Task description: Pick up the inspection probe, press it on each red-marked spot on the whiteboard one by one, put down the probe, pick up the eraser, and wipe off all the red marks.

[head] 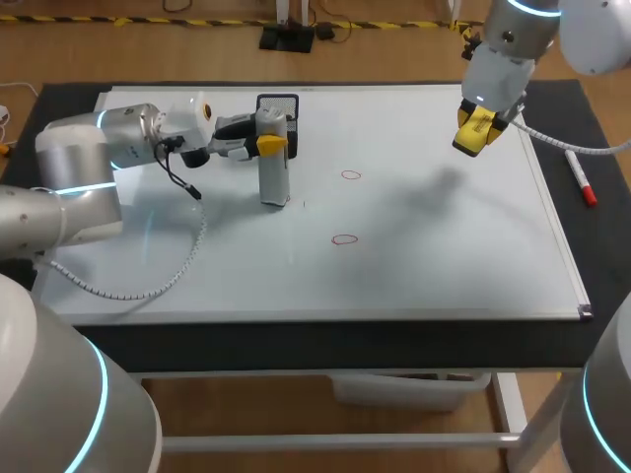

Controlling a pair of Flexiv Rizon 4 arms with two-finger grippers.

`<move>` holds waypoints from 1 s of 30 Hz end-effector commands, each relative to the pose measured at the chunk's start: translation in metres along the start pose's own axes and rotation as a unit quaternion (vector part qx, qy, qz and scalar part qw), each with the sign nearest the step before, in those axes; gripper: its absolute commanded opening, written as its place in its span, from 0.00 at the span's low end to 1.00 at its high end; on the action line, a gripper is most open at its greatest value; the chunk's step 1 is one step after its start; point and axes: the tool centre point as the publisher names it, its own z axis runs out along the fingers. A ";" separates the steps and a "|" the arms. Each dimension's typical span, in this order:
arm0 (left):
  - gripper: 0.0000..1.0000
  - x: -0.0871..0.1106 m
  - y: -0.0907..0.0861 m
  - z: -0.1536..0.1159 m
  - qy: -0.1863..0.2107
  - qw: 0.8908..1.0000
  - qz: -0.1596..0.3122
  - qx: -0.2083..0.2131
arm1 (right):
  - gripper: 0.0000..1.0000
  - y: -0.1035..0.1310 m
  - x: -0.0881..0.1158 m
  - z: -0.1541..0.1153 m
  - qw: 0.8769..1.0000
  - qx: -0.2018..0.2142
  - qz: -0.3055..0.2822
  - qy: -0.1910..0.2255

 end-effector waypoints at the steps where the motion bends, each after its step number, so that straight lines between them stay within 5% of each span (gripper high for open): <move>1: 0.00 -0.001 0.003 0.001 0.000 1.000 0.001 0.001 | 0.00 -0.001 0.000 -0.001 1.000 0.000 -0.001 0.002; 14: 0.00 -0.001 0.000 0.000 -0.004 1.000 0.005 0.004 | 0.00 -0.001 0.000 -0.001 1.000 0.000 -0.001 0.002; 30: 0.00 -0.016 -0.046 -0.021 -0.037 0.998 0.040 0.011 | 0.00 -0.001 0.000 -0.001 1.000 0.000 -0.001 0.002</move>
